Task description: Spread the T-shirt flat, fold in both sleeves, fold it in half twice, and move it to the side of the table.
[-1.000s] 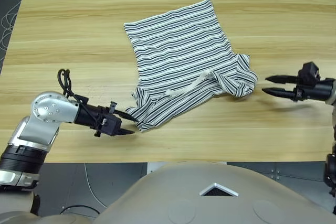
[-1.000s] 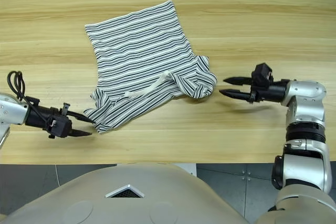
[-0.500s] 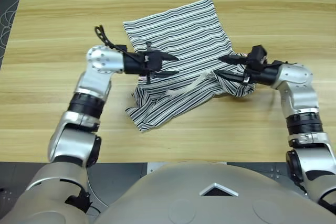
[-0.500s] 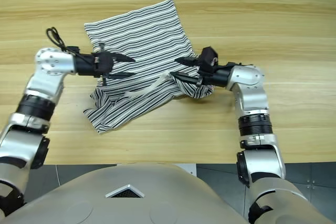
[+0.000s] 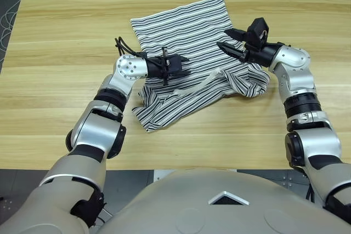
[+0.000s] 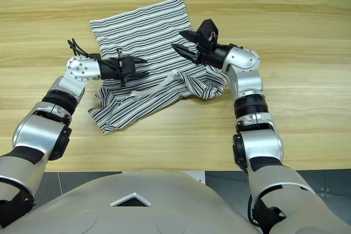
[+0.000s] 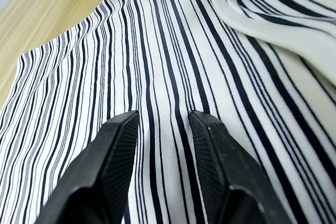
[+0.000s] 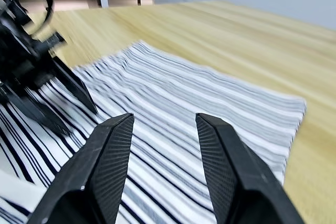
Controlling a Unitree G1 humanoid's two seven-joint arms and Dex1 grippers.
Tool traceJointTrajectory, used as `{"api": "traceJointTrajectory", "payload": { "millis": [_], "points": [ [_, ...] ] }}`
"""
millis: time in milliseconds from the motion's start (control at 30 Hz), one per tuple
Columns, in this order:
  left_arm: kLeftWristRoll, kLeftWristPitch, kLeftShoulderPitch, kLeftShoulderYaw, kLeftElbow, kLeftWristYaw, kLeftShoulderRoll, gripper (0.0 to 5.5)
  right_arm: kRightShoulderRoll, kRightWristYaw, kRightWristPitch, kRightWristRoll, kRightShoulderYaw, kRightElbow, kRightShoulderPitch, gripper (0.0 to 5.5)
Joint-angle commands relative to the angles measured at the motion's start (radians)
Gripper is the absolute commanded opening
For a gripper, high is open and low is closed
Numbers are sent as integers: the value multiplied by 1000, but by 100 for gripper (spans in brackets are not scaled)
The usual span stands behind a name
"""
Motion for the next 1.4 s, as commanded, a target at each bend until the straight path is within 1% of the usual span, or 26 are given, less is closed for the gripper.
{"api": "traceJointTrajectory", "payload": {
  "millis": [33,133,300,400,533,667,767,867,1000,1100,1200,1333,1400],
  "points": [
    [37,16,24,-10,27,-23,8,183,-15,-31,-88,-87,38,117,-40,218],
    [33,14,25,-5,23,-28,10,183,-19,2,-140,-129,73,145,-25,218],
    [27,18,26,6,15,-40,10,183,-30,97,-182,-134,100,114,26,218],
    [29,25,21,11,19,-34,10,183,-43,201,-168,-92,108,25,85,218],
    [34,39,11,14,24,-27,5,183,-93,343,-83,8,99,-162,186,218],
    [41,47,3,14,27,-17,4,183,-207,463,6,29,123,-306,281,218],
    [46,51,-2,17,30,-10,5,183,-289,513,37,-7,149,-344,332,218],
    [46,54,-6,20,34,-6,5,183,-350,496,63,-46,157,-324,349,218],
    [54,51,-6,21,39,0,9,183,-390,441,79,-83,165,-262,348,218],
    [66,48,-8,22,46,9,17,183,-458,435,74,-103,167,-191,363,218],
    [74,48,-12,24,53,14,23,183,-522,470,82,-69,146,-177,378,218],
    [81,52,-17,25,62,22,32,183,-624,631,111,57,94,-269,468,218],
    [86,58,-23,25,71,26,35,183,-670,679,124,106,88,-320,528,218]
  ]
}}
